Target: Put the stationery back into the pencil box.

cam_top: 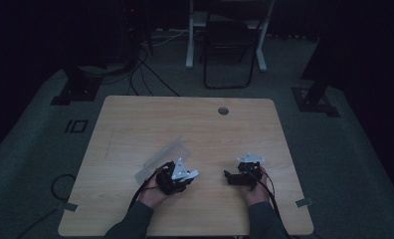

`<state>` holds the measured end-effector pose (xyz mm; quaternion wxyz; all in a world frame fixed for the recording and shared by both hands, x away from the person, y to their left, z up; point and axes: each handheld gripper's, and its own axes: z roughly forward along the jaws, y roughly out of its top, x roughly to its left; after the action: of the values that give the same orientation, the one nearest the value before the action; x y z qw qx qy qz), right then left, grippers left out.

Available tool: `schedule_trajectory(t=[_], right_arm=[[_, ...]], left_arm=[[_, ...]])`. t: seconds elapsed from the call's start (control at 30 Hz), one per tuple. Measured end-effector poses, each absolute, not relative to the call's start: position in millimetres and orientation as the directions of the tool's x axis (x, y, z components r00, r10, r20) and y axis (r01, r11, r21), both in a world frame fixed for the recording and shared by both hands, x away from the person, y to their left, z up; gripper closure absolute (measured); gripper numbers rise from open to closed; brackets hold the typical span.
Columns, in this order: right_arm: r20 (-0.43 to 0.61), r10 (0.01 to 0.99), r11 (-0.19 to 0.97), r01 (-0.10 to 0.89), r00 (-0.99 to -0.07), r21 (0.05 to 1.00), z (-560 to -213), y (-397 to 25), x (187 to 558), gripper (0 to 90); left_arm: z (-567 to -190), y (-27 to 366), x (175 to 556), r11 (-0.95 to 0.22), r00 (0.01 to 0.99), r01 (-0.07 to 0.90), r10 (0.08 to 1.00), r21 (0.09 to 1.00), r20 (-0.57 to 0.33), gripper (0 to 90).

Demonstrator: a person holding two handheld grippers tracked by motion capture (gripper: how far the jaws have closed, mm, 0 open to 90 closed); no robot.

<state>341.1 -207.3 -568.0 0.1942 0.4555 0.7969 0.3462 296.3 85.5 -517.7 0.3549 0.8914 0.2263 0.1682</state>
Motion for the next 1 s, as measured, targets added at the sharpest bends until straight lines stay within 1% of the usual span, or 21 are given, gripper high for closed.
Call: schedule_trajectory(t=[0.67,1.0], right_arm=[[0.006,0.860,0.345,0.591,-0.510,0.729,-568.0,-207.3,341.1,10.5],[0.005,0.860,0.346,0.591,-0.510,0.729,-568.0,-207.3,341.2,10.5]], left_arm=[[-511.7,94.5,301.1,-0.629,0.821,0.293,0.552,0.720,0.148,70.0],[-502.2,102.4,305.4,-0.619,0.803,0.289,0.572,0.730,0.167,70.0]])
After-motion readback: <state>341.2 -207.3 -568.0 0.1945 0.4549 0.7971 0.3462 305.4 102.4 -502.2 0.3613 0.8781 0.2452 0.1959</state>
